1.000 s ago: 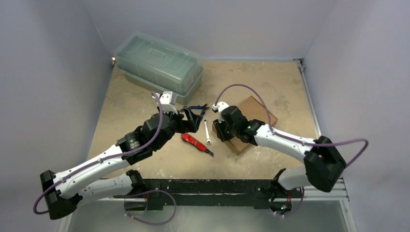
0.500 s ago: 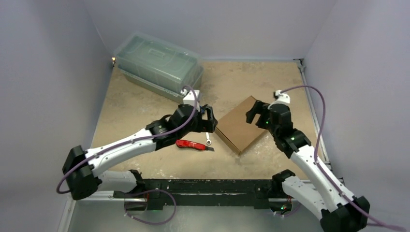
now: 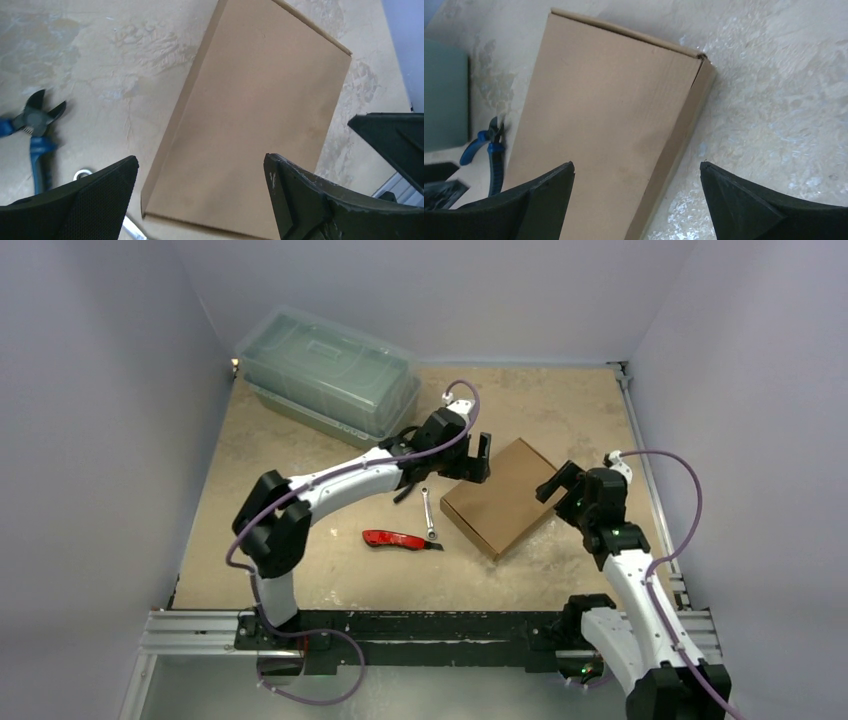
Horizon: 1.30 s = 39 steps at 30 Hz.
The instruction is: Unpack the express box
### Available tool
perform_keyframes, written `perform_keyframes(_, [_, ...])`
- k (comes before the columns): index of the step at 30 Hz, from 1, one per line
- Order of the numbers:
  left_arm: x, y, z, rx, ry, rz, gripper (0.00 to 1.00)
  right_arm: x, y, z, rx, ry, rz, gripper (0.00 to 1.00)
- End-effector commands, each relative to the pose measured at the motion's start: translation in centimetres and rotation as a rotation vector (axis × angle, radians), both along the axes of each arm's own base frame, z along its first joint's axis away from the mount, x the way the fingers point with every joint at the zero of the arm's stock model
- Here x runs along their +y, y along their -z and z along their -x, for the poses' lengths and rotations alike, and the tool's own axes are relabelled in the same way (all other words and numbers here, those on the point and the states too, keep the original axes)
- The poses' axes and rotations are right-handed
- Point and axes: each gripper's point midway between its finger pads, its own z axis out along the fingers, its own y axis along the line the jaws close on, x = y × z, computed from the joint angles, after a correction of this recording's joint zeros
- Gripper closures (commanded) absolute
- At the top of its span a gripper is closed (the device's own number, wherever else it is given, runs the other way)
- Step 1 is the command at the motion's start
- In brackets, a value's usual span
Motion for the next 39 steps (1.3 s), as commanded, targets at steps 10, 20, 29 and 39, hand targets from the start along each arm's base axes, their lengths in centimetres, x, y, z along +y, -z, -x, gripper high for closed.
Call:
perform_keyframes(10, [-1.6,6.6,-0.5,0.130,0.092,-0.014,0.04,5.8,2.6,-1.2,-0.061,-0.371,-0.179,0.04])
perform_keyframes(20, [-1.5,6.4,3.6,0.144,0.102,0.022,0.06,7.4,1.6,-3.7,-0.063,-0.519,-0.186,0.06])
perform_keyframes(29, [0.9,3.7,4.1,0.085,0.107,-0.052,0.02,4.2,3.2,-2.9,0.043,-0.336,-0.100,0.01])
perform_keyframes(39, [2.3,2.8,4.8,0.085,0.093,0.000,0.04,5.7,3.5,-1.2,0.053,-0.404,-0.159,0.01])
